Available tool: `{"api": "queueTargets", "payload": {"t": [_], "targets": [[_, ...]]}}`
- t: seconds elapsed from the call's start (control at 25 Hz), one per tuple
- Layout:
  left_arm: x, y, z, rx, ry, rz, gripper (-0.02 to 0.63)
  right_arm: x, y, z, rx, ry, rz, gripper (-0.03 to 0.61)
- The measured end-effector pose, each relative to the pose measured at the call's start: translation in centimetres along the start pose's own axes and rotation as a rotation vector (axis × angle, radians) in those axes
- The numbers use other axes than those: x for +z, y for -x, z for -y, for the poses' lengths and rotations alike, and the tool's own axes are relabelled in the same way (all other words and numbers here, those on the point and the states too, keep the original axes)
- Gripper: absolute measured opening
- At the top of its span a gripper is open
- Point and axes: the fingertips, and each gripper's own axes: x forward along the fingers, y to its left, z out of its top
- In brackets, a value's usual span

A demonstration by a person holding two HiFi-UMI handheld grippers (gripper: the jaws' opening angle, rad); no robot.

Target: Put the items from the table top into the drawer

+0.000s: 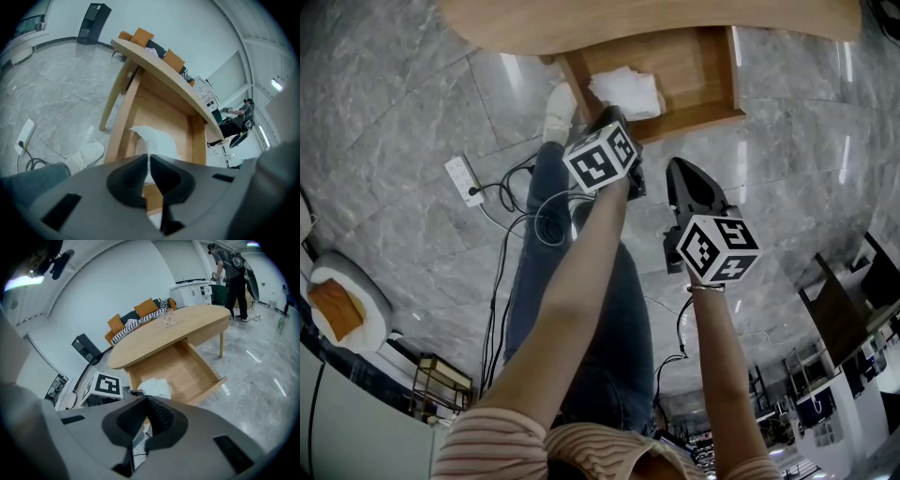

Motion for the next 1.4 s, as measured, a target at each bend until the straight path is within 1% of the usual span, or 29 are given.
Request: {"api": "queueTargets", "payload": {"t": [0.28, 0.4, 0.88, 0.92, 1.04, 1.16, 1.4], "targets": [[-1.0, -0.6, -1.1, 0.046, 0.013, -0.050, 0.026, -0.5, -0.8, -0.1, 0.001, -0.006, -0.012, 0.008], [-1.5, -0.8, -1.0, 0.053, 0.015, -0.070, 0.026, -0.5, -0.7, 0.2, 0.001, -0.011, -0.013, 0.008], [-3.1, -1.4, -0.4, 0.063, -0.039, -0.157, 0.029, -0.3, -0.4, 1.1, -0.012, -0.033, -0.002, 0.008], [-3.1, -1.4, -0.4, 0.064, -0.044, -0.163, 0.033, -0.3, -0.3, 1.0, -0.012, -0.035, 0.001, 0.008], [-3.1, -1.3, -0.2, 0.069, -0.053, -0.177, 0.076, -0.2, -0.2, 1.1, -0.014, -0.038, 0.008, 0.008], [-2.9, -0.7, -0.1, 0.081, -0.063, -0.184, 0.088, 0.0, 0.2, 0.8, -0.014, -0.043, 0.013, 0.008], [-2.8, 1.4, 1.0, 0.077, -0.098, -0.208, 0.107, 1.2, 1.9, 0.6, -0.023, -0.049, 0.047, 0.008]]}}
